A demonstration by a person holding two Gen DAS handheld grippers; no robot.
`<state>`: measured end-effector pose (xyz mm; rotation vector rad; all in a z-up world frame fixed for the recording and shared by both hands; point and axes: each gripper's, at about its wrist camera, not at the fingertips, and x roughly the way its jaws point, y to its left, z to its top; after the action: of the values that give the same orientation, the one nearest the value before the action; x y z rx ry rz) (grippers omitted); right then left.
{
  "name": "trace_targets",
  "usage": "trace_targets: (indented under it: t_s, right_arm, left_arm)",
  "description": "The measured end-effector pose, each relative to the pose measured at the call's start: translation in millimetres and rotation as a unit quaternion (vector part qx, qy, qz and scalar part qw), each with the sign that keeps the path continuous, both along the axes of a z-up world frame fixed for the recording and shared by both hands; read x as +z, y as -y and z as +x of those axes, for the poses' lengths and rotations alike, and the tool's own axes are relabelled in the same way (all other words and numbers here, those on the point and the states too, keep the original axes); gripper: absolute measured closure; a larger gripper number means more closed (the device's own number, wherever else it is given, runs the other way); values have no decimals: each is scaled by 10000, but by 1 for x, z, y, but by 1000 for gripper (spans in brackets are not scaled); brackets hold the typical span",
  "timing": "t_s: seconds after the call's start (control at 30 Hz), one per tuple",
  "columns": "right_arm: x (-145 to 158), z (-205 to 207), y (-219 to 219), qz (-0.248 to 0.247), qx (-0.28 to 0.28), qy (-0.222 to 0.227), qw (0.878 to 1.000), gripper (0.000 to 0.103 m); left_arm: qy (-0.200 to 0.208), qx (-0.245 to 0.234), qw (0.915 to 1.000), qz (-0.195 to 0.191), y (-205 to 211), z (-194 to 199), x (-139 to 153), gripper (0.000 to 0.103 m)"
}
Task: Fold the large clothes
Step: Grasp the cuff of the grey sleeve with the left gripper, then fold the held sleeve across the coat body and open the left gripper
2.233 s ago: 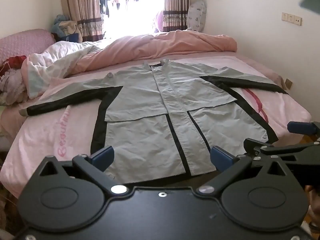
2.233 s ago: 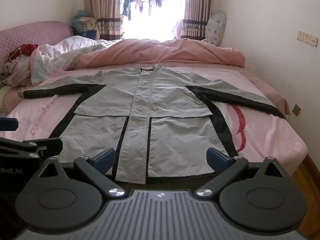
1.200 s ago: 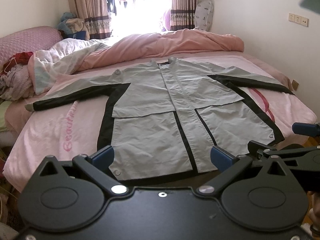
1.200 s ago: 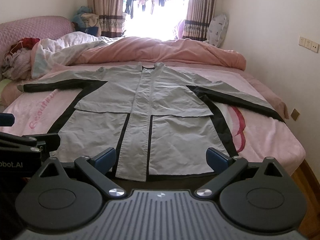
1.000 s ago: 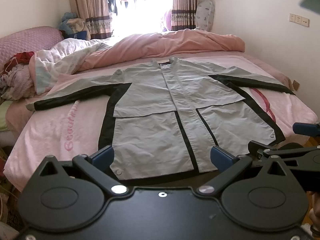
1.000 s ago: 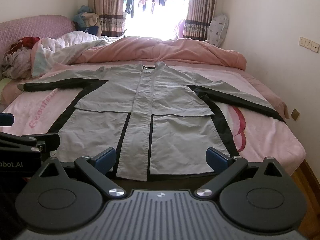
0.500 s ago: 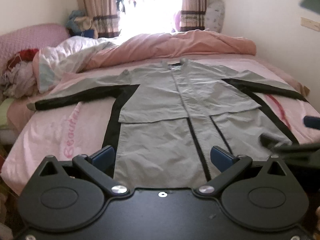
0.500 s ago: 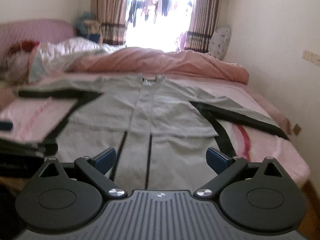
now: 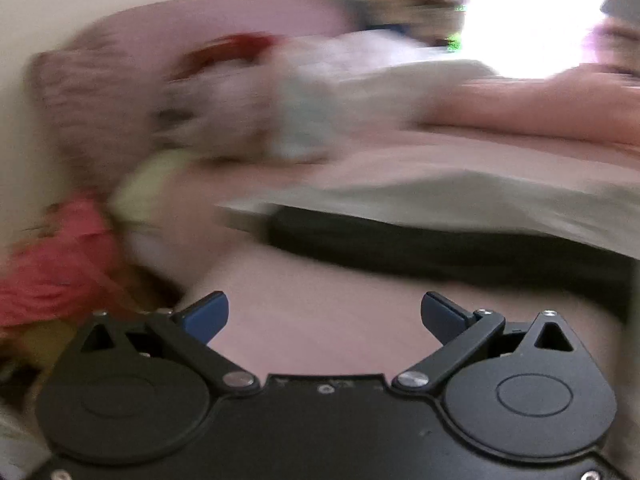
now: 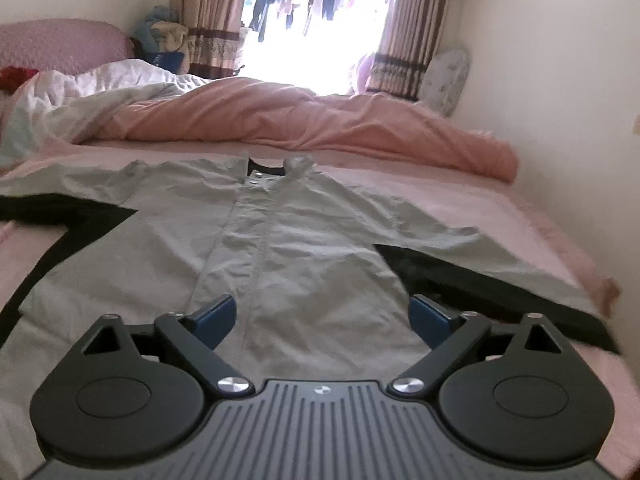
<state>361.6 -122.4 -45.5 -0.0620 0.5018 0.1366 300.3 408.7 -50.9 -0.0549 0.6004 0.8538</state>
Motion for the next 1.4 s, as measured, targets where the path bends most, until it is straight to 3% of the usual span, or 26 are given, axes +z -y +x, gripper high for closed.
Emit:
trace_targets:
  t_s: [0.1, 0.17, 0.27, 0.33, 0.4, 0.5, 0.57, 0.67, 0.73, 0.8, 0.87, 0.93, 0.97, 1.0, 1.03, 1.07, 1.1, 1.23, 1.3, 1.4]
  right_arm:
    - [-12, 31, 8, 281, 163, -218, 9992, 0]
    - [-19, 43, 12, 226, 96, -254, 9994, 0]
    - [-29, 55, 22, 198, -286, -412, 9985, 0]
    - [-34, 60, 29, 370, -391, -585, 9968, 0]
    - [-35, 66, 33, 455, -445, -562, 9964, 0]
    - [-33, 81, 39, 299, -622, -571, 9960, 0]
    - [-31, 86, 45, 328, -755, -602, 9948, 0]
    - [-30, 87, 47, 356, -796, -619, 9943, 0]
    - [-31, 85, 43, 286, -780, -629, 9946, 0]
    - [-31, 83, 35, 95, -727, -559, 9957, 0]
    - [-33, 83, 29, -103, -671, -483, 9965, 0]
    - [-35, 83, 23, -336, -630, -479, 9963, 0]
    - [-36, 84, 22, -415, -629, -485, 9960, 0]
    - [-36, 85, 22, -461, -645, -481, 9957, 0]
    - [-36, 86, 23, -477, -663, -475, 9955, 0]
    - [-35, 86, 25, -454, -680, -473, 9955, 0]
    - [-34, 87, 28, -403, -701, -472, 9956, 0]
    - [-30, 89, 43, -73, -803, -338, 9962, 0]
    - [-28, 97, 50, -35, -809, -260, 9964, 0]
    - [-31, 118, 65, -20, -1035, -361, 9940, 0]
  left_arm:
    - [-560, 604, 9963, 244, -97, 57, -39, 0]
    - [-830, 953, 9919, -151, -149, 82, -61, 0]
    - [-363, 1163, 9889, -850, -193, 97, -89, 0]
    - [75, 1113, 9836, -1415, -205, 95, -95, 0]
    - [283, 1082, 9792, -1692, -205, 100, -105, 0]
    - [663, 1237, 9653, -2204, -205, 89, -102, 0]
    - [981, 1236, 9590, -2353, -205, 76, -95, 0]
    - [1224, 1324, 9583, -2218, -206, 63, -75, 0]
    - [1169, 1305, 9608, -2151, -210, 64, -70, 0]
    - [794, 1151, 9648, -2225, -219, 79, -78, 0]
    - [527, 1278, 9618, -2361, -226, 83, -88, 0]
    - [533, 1371, 9556, -2553, -229, 81, -93, 12]
    - [687, 1230, 9539, -2649, -228, 78, -93, 35]
    - [811, 1056, 9539, -2688, -226, 76, -90, 51]
    - [648, 1011, 9602, -2521, -220, 78, -84, 58]
    - [488, 841, 9658, -2405, -213, 81, -77, 84]
    - [408, 770, 9697, -2282, -205, 81, -70, 89]
    - [241, 611, 9891, -1318, -169, 85, -32, 95]
    - [48, 417, 9974, -584, -134, 97, -9, 95]
    - [181, -200, 9996, -87, -63, 118, 28, 95]
